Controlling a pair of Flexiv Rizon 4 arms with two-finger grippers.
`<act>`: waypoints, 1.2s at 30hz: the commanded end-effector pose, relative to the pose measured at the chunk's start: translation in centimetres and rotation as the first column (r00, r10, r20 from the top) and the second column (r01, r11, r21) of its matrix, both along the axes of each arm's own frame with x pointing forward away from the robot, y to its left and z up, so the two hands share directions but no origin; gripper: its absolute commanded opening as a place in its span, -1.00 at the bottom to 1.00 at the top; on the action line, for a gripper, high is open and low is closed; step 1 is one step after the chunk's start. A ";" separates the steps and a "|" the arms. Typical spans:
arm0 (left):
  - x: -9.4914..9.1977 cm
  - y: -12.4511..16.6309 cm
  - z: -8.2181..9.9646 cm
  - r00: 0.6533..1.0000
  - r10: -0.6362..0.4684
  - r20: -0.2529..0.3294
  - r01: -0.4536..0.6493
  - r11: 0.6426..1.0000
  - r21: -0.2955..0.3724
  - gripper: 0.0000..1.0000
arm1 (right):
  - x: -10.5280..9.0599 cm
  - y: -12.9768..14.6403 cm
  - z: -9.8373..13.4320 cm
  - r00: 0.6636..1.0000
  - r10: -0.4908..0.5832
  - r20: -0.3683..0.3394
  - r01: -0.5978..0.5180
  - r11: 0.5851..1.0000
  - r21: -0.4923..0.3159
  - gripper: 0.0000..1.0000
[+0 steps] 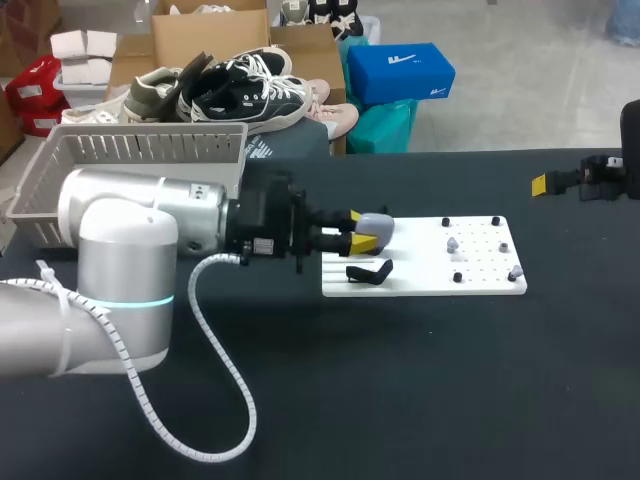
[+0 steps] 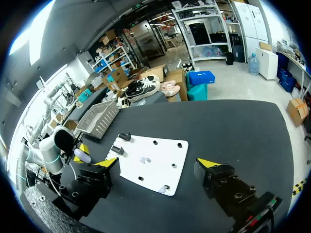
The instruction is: Pick up each earbud case from the left stands, insert the matching earbuds, close the lid, and place the case in the box.
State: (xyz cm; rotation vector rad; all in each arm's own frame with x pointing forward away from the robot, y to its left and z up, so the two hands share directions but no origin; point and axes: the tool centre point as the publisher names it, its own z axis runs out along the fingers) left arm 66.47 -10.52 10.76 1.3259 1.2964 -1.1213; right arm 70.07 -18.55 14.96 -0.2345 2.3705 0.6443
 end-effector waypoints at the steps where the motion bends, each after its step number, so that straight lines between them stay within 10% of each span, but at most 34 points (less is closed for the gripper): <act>1: -0.4 0.6 0.3 1.000 0.013 0.007 -0.013 1.000 -0.007 -1.00 | 0.1 0.0 0.0 1.000 0.002 0.000 -0.002 1.000 0.001 1.00; 30: -0.7 1.1 0.4 1.000 0.020 0.008 -0.020 1.000 -0.001 -1.00 | 0.1 0.0 0.0 1.000 0.002 0.000 -0.002 1.000 0.001 1.00; 36: -0.7 0.8 0.6 0.999 0.020 0.037 -0.017 0.996 -0.082 -1.00 | 0.1 0.0 0.0 1.000 0.002 0.000 -0.002 1.000 0.001 1.00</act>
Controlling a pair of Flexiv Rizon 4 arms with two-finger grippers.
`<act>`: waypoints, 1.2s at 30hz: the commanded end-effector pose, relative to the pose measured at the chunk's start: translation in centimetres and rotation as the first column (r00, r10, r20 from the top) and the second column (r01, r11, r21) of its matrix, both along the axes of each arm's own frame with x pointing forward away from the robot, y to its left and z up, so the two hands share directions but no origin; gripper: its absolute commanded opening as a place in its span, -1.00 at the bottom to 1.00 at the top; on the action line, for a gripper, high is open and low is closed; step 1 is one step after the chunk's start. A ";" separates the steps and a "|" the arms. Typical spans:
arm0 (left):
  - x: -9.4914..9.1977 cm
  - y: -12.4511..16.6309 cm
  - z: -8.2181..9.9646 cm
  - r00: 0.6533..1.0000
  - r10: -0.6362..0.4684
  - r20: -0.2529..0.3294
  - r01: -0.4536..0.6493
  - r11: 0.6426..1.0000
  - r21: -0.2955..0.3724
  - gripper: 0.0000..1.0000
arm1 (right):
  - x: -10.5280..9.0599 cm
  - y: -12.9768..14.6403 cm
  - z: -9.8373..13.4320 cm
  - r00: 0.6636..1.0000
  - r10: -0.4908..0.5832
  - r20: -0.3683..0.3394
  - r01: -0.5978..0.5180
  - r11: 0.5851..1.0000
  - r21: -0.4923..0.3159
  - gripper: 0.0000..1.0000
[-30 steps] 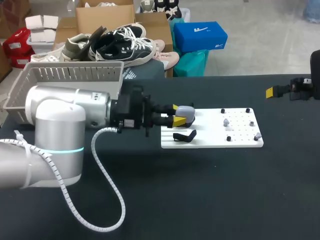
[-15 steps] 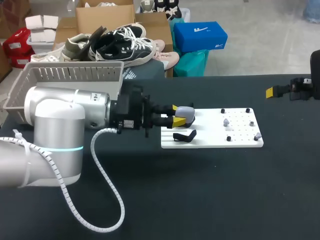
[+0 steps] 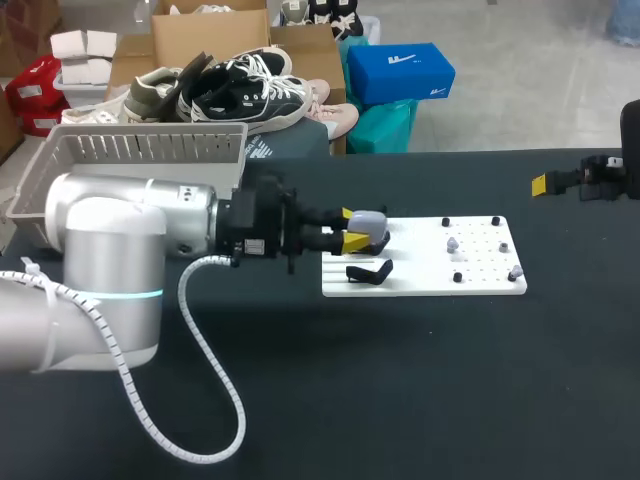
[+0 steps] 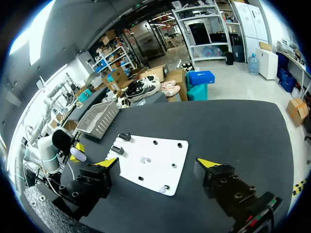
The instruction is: Pick up each earbud case from the left stands, insert the matching earbuds, close the lid, and place the case in the box.
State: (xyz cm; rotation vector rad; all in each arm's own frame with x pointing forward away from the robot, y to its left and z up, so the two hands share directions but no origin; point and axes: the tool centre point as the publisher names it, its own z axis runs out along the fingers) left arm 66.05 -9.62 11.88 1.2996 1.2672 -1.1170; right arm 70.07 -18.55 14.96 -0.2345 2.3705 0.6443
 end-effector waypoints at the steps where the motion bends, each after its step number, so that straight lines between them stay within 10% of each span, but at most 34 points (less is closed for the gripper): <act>1: -0.2 -0.6 -0.6 0.999 -0.006 0.035 0.008 0.998 -0.060 -1.00 | 0.1 0.0 0.0 1.000 0.002 0.000 -0.002 1.000 0.001 1.00; 18: 0.6 -4.3 -2.3 0.996 -0.078 0.039 0.080 0.994 -0.071 -1.00 | -0.7 0.0 0.7 0.999 0.030 0.026 -0.030 1.000 -0.008 1.00; 36: 0.8 -5.0 -2.5 0.995 -0.081 0.064 0.088 0.989 -0.121 -1.00 | -5.7 6.8 2.6 0.972 0.224 0.078 -0.218 0.973 -0.074 1.00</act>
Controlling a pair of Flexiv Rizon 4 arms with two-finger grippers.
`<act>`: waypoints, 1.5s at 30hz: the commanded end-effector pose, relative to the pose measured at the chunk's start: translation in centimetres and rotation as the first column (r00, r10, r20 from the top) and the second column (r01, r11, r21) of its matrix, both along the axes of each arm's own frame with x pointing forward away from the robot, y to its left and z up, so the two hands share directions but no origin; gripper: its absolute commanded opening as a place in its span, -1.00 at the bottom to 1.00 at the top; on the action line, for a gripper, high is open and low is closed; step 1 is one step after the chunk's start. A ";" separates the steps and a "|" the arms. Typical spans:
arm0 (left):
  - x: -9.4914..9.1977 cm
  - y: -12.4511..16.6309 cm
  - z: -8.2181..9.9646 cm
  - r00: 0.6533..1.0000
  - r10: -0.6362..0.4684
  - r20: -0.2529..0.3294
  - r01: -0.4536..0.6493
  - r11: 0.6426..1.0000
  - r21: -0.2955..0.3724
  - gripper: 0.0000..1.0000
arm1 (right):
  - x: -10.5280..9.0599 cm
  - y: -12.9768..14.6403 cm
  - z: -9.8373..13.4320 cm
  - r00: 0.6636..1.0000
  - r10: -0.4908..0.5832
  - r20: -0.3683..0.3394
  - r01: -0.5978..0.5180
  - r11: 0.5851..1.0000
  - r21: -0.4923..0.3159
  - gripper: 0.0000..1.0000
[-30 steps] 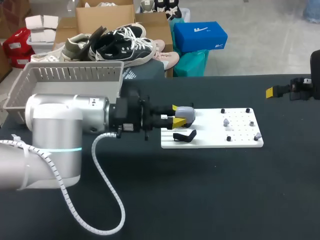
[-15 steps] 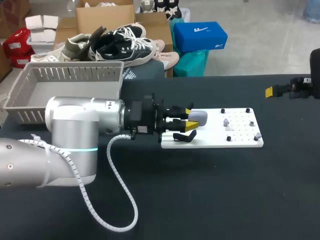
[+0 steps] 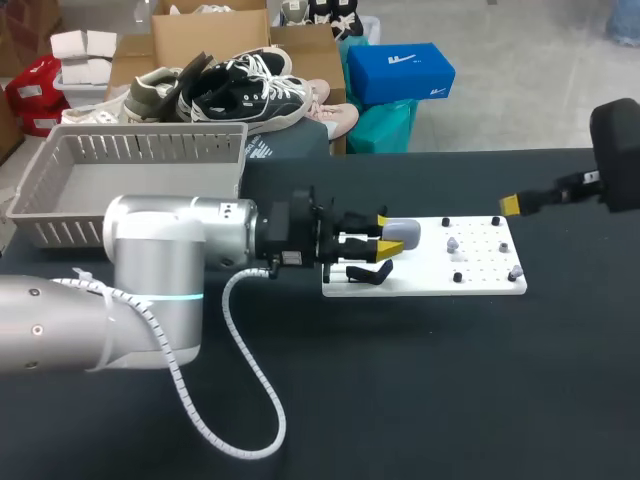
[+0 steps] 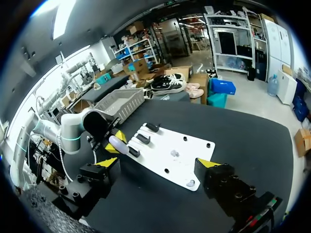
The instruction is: Pick up each earbud case from the left stands, insert the matching earbuds, close the lid, and place the case in the box.
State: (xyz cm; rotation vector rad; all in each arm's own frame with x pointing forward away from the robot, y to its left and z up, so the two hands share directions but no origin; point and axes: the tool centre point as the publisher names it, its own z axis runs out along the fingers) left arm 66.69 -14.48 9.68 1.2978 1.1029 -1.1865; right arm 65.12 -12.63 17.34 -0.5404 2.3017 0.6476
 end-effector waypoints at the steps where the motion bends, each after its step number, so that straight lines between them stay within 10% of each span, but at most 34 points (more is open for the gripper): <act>1: 0.2 -0.2 -0.3 1.000 -0.003 0.006 0.003 1.000 -0.012 -1.00 | -0.9 1.1 0.2 1.000 0.011 -0.002 -0.011 1.000 0.000 1.00; 20: -0.1 -0.2 -0.5 0.999 -0.028 0.016 0.029 0.999 -0.029 -1.00 | -3.2 6.0 -2.0 0.995 0.075 -0.067 -0.079 0.996 -0.047 1.00; 45: -0.1 -0.2 -0.5 0.999 -0.028 0.016 0.029 0.999 -0.029 -1.00 | -1.7 10.6 -4.6 0.982 0.093 -0.167 -0.101 0.994 -0.041 1.00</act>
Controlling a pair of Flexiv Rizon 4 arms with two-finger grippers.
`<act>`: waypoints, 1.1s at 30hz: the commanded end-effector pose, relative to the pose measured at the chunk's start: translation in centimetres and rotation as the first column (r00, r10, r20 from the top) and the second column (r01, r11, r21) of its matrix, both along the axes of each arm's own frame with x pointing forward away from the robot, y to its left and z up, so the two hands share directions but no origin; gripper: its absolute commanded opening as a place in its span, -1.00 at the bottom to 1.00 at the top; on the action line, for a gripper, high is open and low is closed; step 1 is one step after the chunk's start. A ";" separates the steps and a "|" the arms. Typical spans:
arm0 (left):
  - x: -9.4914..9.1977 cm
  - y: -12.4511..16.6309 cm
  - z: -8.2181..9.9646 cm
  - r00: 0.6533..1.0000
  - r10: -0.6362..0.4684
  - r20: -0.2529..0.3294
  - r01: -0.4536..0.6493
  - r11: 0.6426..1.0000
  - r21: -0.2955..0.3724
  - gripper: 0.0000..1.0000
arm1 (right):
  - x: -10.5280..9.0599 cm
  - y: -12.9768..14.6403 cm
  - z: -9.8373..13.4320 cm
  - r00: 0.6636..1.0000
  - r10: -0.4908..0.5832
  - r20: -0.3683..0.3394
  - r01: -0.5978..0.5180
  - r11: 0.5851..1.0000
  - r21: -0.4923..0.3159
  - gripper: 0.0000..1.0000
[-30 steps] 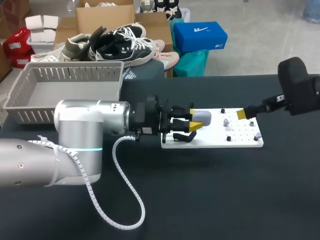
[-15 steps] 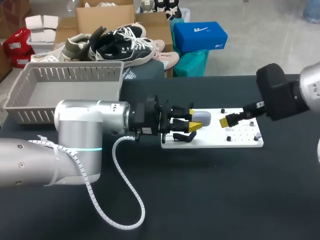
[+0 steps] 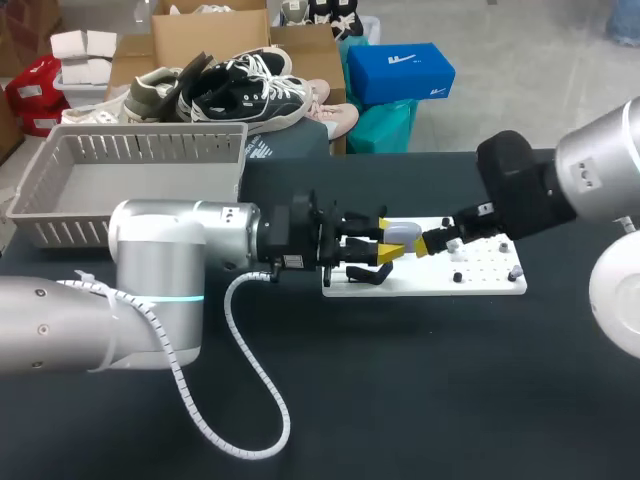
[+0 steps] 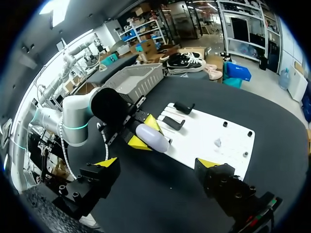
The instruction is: Pick up each earbud case from the left stands, insert the matching earbuds, close the lid, and place the case in the box.
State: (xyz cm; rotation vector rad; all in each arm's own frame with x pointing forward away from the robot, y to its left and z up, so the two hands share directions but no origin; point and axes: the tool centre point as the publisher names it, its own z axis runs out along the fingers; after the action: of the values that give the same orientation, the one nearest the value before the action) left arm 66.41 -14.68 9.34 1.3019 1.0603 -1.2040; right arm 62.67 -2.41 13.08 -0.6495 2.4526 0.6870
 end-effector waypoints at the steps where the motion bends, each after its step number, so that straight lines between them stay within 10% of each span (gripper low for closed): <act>1: 0.2 -0.1 -0.1 1.000 -0.004 0.001 0.004 1.000 -0.004 -1.00 | 0.8 0.4 -0.3 1.000 0.002 -0.023 -0.002 1.000 0.011 1.00; 33: 0.2 -0.1 -0.1 1.000 -0.004 0.001 0.004 1.000 -0.004 -1.00 | 2.5 0.6 -2.8 0.996 -0.033 -0.087 0.031 0.999 -0.026 1.00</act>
State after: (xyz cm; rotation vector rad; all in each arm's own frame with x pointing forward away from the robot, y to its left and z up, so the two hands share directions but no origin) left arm 66.41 -14.69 9.33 1.3018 1.0603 -1.2040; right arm 65.25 -1.93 10.25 -0.6096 2.5463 0.7048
